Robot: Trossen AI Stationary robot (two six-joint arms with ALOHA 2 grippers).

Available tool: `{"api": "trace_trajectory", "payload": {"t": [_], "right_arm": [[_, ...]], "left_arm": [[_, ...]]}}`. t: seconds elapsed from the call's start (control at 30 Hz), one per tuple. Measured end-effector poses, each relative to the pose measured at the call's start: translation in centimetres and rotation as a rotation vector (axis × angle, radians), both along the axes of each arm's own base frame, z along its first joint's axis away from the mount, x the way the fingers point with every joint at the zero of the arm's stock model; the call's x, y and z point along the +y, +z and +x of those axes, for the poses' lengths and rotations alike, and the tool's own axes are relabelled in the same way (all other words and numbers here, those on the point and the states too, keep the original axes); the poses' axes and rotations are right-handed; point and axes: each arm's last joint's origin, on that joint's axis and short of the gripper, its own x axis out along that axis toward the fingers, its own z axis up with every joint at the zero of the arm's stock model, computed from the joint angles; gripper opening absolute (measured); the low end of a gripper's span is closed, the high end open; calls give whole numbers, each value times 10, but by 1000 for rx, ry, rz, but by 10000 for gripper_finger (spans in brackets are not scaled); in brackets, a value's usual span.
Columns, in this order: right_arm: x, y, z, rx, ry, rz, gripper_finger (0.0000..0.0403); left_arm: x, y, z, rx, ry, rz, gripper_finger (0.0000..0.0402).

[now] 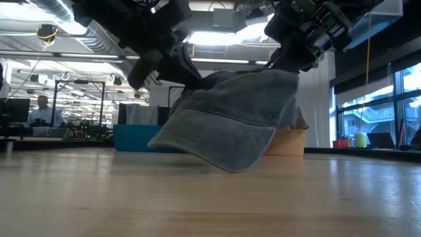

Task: Pick & Place hat
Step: Put the black cap into the blue bin

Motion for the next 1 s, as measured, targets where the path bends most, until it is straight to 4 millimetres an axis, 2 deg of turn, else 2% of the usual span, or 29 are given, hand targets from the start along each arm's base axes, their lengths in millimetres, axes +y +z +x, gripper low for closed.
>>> {"api": "trace_trajectory", "payload": {"t": [0.17,0.33,0.6,0.83,1.0], "right_arm": [[0,1,1,-19,3,-10,8],[0,3,2,-49,9,-23,6],[-1,6,5,-111,3,-95,6],[-2,6,6,-125,11,-134,6],[-4,11,9,-189,-32,-190,6]], "left_arm": [[1,0,0,-4,34,21,25],[5,0,0,-31,87,-40,47],[16,1,1,-105,215,-191,119],[17,21,-6,-230,272,-323,174],[17,32,-5,-341,258,-551,193]]}}
